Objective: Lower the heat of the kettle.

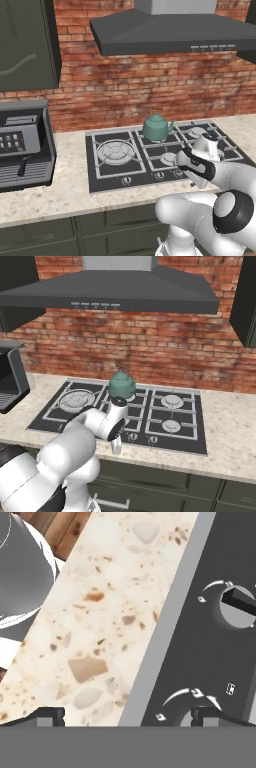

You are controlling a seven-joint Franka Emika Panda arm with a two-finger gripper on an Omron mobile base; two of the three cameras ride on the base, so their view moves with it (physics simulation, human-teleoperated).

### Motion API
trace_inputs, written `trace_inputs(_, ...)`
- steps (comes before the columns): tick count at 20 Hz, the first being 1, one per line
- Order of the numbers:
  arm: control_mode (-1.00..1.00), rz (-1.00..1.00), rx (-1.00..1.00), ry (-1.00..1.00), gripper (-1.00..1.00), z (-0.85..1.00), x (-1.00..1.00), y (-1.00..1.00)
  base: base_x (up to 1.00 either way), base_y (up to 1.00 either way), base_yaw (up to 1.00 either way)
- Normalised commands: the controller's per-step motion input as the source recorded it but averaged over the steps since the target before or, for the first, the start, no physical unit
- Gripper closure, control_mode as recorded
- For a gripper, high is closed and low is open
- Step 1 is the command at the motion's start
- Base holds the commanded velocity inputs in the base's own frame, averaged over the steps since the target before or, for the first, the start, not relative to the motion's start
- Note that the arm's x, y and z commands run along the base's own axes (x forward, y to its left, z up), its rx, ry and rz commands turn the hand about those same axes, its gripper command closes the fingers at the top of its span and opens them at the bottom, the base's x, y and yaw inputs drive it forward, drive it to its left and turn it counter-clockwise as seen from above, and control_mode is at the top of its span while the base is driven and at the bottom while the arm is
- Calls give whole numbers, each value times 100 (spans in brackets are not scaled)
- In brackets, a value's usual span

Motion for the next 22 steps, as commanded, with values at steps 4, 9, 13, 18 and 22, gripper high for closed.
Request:
trace_inputs(4,-100,3,1,0,-100,0,44,0,0,0,0)
trace_inputs(9,-100,0,1,0,-100,0,50,0,0,0,0)
trace_inputs(13,-100,0,0,0,-100,-4,19,0,0,0,0)
trace_inputs(18,-100,0,0,0,-100,-20,0,0,0,0,0)
trace_inputs(22,-100,0,0,0,-100,-20,0,0,0,0,0)
